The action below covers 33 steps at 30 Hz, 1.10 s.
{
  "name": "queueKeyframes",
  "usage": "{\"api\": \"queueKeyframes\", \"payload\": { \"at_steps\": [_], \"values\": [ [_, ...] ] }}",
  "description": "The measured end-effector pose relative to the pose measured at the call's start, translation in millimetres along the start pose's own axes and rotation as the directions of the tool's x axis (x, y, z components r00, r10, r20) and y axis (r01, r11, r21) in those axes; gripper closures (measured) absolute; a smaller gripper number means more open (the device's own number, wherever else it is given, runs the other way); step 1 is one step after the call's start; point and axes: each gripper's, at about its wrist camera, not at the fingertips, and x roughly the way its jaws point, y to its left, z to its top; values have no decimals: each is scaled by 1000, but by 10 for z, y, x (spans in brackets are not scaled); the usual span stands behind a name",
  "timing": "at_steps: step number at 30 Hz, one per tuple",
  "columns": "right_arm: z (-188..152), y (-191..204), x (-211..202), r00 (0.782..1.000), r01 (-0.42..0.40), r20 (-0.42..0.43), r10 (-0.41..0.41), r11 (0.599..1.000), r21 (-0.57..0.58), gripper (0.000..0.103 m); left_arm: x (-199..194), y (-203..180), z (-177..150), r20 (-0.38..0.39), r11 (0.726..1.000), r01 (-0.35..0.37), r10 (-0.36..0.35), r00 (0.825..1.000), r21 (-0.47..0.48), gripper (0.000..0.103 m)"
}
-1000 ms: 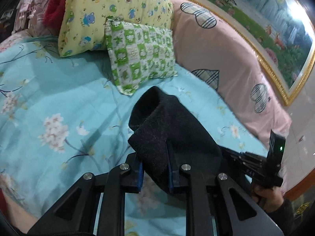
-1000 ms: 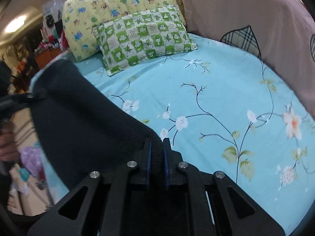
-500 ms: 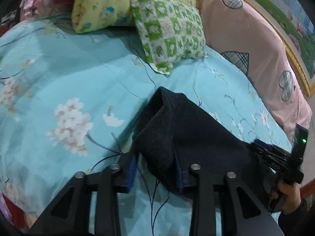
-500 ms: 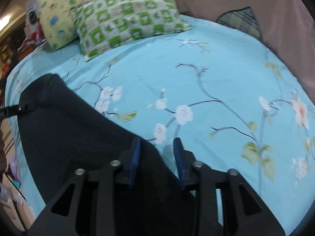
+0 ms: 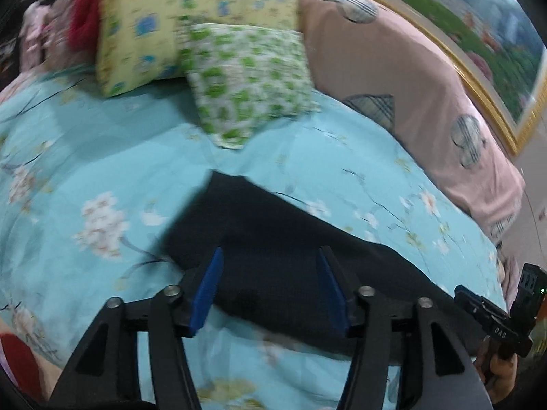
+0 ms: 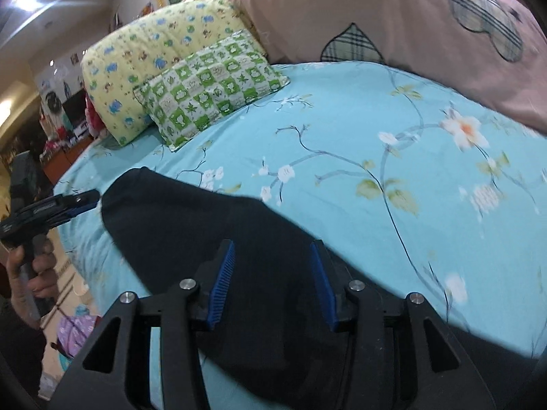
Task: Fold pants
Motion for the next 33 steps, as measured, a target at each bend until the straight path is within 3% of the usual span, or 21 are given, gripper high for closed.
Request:
{"api": "queueKeyframes", "payload": {
  "at_steps": [6,16,21,27,33],
  "values": [
    [-472,-211,-384,1000,27,1,-27,994,104,56,165,-654,-114,-66,989,90,-83,994,116,43],
    [-1008,-627,-1017,994,104,16,-111,962,253,56,427,-1676,-376,-179,938,222,-178,968,266,41],
    [-1232,-762,-1285,987,146,24,-160,943,298,56,590,-2123,-470,-254,899,308,-234,938,312,38],
    [-1494,-964,-1503,976,195,18,-219,902,386,56,694,-2626,-615,-309,844,364,-251,917,393,37],
    [-1670,-1119,-1624,966,230,0,-259,858,459,56,839,-3055,-736,-381,794,434,-277,882,427,34]
  ]
}}
